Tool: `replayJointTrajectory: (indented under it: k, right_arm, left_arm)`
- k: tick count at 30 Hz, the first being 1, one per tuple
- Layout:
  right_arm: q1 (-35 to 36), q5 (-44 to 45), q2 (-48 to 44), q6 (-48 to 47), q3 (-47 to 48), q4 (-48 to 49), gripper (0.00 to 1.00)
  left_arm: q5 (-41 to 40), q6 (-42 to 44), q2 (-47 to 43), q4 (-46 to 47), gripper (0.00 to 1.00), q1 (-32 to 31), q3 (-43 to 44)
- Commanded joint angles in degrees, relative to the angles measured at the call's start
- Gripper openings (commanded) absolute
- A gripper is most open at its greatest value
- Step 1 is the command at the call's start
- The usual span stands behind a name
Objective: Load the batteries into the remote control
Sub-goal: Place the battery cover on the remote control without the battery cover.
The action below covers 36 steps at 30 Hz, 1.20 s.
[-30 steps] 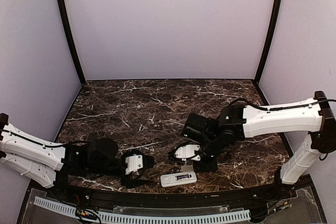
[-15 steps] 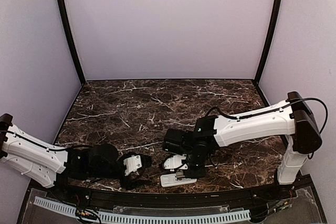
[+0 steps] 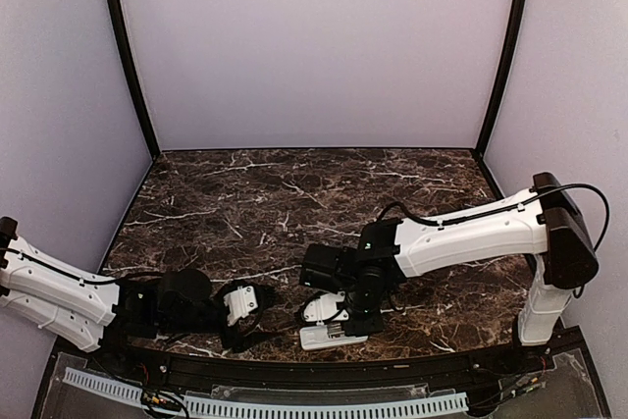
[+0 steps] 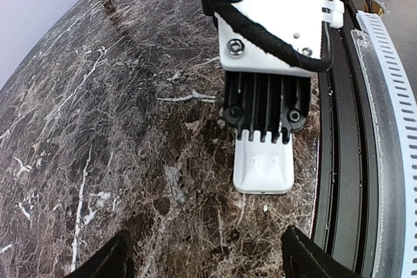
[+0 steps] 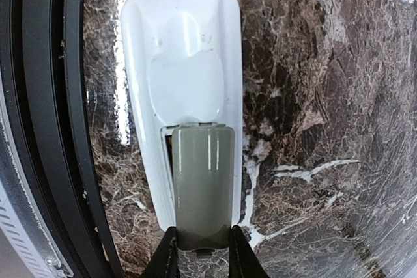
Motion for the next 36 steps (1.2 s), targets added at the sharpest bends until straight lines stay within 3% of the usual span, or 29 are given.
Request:
replayJointTrajectory:
  k: [1,36]
  right_arm:
    - [0.78,0.98,1.32,-1.22,0.44,-0.98,0.17]
    - [2.06,0.43,4.75,-0.3,3.58,-2.67,0.17]
  left_arm:
    - [-0.79,-0.34,-1.07,0.58,0.77,-0.25,-0.93]
    - [-0.85,0.01,-0.43,0.78,0.77,-0.25,-0.8]
